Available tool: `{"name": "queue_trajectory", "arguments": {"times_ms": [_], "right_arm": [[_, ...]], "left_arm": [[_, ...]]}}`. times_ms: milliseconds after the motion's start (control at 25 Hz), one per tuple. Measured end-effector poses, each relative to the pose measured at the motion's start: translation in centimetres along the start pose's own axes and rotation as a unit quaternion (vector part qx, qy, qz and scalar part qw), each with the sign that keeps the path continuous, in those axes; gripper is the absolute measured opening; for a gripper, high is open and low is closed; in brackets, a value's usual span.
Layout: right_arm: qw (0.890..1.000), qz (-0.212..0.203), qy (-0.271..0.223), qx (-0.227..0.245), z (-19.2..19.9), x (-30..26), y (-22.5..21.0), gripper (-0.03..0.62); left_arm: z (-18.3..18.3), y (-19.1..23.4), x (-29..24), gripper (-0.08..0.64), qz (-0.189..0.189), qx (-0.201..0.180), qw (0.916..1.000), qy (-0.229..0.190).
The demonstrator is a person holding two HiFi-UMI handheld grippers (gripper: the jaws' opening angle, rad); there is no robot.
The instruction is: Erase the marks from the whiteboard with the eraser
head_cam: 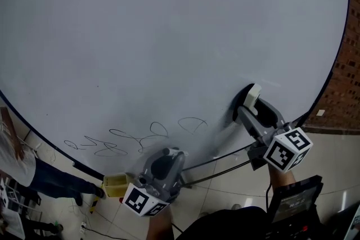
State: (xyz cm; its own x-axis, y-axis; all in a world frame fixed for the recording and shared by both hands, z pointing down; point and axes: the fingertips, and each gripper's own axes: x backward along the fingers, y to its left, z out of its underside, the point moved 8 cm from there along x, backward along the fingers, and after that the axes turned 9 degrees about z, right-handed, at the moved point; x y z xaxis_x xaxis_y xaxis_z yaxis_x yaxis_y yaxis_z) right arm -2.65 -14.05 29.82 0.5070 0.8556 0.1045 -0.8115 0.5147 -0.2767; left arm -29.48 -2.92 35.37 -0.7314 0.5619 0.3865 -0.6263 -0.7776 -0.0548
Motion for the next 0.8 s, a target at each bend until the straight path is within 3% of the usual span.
{"name": "queue_trajectory", "arguments": {"times_ms": [80,280,400,640,800], "right_arm": [[1.000,0.017,-0.013,-0.007,-0.8,0.2,-0.7,0.239],[0.998,0.037,-0.029,0.043,-0.2,0.0,1.5,0.239],[0.998,0.012,-0.020,0.067,0.9,-0.5,3.5,0.239],[0.991,-0.081,0.046,0.093,5.1,-1.7,8.2,0.239],[0.992,-0.082,0.042,0.091,4.2,-1.5,6.8,0.239]], "left_arm": [[0.2,0.1,0.1,0.057,0.000,-0.001,1.0000,0.004],[0.1,0.1,0.2,0.057,-0.001,0.001,1.0000,0.002],[0.1,0.4,0.4,0.057,-0.003,0.002,1.0000,0.001],[0.3,0.4,0.3,0.057,-0.004,0.003,1.0000,0.001],[0.2,0.5,-0.4,0.057,0.002,0.004,1.0000,0.000]]}}
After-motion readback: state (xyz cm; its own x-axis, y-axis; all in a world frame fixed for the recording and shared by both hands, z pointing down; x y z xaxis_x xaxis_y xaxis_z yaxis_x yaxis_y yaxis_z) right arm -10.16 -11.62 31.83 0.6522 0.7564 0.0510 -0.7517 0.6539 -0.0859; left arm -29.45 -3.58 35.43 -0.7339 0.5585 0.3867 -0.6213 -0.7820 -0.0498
